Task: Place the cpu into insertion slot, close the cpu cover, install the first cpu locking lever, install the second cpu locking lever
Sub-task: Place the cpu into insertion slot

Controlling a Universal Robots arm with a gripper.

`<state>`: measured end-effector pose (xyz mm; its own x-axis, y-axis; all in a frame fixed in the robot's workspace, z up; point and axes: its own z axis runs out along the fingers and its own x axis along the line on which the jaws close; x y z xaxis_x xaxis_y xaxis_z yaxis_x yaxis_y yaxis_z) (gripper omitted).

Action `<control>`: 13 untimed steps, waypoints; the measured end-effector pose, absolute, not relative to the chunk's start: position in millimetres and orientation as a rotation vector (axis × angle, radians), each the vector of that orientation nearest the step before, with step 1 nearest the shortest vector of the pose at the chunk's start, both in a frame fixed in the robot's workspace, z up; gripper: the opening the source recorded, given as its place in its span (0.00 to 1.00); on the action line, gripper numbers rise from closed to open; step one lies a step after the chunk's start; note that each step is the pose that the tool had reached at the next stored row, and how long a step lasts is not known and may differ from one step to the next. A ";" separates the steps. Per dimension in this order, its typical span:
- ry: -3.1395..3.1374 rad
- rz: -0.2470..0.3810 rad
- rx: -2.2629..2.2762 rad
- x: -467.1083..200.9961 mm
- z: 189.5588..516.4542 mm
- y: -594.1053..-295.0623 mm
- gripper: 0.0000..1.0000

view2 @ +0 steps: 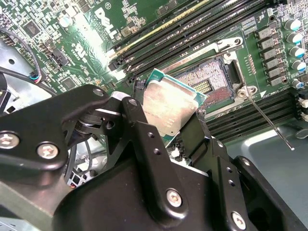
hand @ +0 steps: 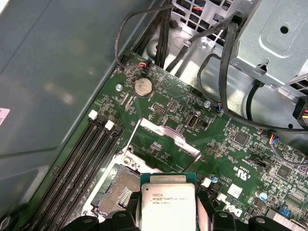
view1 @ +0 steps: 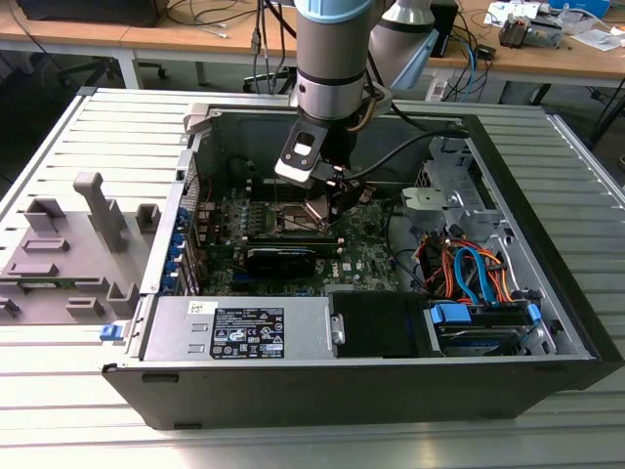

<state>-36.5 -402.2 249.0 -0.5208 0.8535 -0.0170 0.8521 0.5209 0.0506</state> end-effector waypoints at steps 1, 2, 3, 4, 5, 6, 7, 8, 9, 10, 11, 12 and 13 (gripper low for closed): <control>2.704 0.056 1.519 -36.5 249.0 -402.2 0.55; 2.704 0.056 1.519 -36.5 249.0 -402.2 0.55; 2.703 0.055 1.520 -36.5 249.0 -402.2 0.55; 2.703 0.055 1.521 -36.5 249.0 -402.2 0.55; 2.702 0.055 1.522 -36.5 249.0 -402.2 0.55; 2.702 0.055 1.523 -36.5 249.0 -402.2 0.55; 2.701 0.055 1.525 -36.5 249.0 -402.2 0.55; 2.700 0.055 1.525 -36.5 249.0 -402.2 0.55; 2.700 0.055 1.526 -36.5 249.0 -402.2 0.55; 2.699 0.055 1.528 -36.5 249.0 -402.2 0.55; 2.698 0.055 1.529 -36.5 249.0 -402.3 0.55; 2.698 0.055 1.530 -36.5 249.0 -402.3 0.55; 2.697 0.055 1.531 -36.5 249.0 -402.3 0.55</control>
<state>-36.5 -402.3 249.0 -0.5123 0.8587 -0.0172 0.8572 0.5124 0.0505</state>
